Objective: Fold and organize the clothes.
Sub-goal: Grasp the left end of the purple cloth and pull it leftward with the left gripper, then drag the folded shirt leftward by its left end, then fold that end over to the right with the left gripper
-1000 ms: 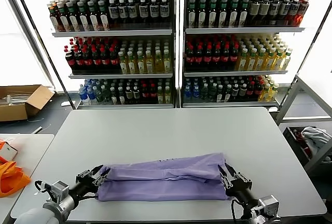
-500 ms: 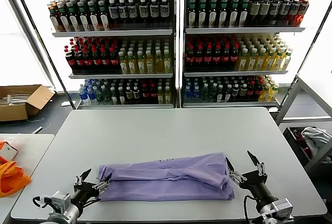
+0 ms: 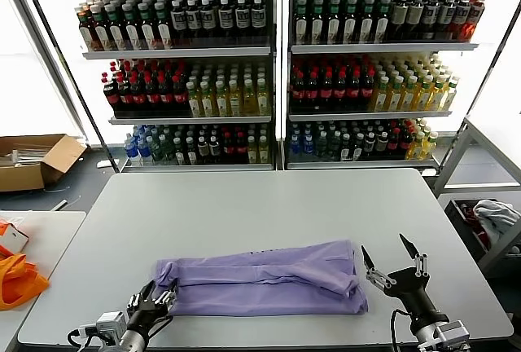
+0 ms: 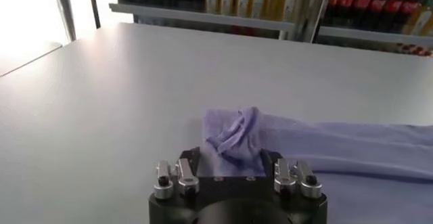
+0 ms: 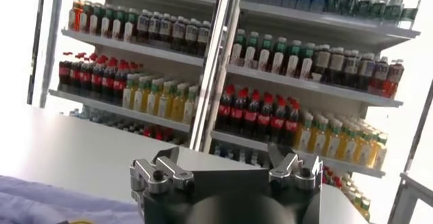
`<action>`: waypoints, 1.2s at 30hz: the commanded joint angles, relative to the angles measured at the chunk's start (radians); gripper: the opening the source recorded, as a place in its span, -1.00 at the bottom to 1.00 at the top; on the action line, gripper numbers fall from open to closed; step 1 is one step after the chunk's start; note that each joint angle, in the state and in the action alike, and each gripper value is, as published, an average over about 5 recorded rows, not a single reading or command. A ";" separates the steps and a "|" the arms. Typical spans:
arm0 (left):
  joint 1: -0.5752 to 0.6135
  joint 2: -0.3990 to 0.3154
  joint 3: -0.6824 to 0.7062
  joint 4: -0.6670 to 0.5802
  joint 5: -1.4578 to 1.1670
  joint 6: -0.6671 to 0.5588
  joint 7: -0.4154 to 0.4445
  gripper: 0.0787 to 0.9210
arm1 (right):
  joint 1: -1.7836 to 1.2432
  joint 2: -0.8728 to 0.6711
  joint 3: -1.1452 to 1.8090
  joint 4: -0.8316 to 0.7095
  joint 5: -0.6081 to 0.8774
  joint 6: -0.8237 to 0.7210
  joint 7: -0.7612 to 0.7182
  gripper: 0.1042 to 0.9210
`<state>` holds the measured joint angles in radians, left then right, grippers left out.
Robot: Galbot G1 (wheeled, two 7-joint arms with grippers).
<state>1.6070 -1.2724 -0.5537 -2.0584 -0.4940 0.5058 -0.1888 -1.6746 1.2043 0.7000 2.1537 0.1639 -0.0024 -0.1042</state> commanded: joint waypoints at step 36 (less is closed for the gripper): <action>-0.175 0.374 -0.372 0.026 -0.284 -0.150 0.320 -0.96 | 0.056 -0.015 -0.015 0.016 0.077 -0.020 0.017 0.76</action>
<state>1.4828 -0.9021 -0.9633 -1.8860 -0.6936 0.3629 0.1390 -1.6212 1.1866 0.6869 2.1644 0.2378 -0.0182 -0.0876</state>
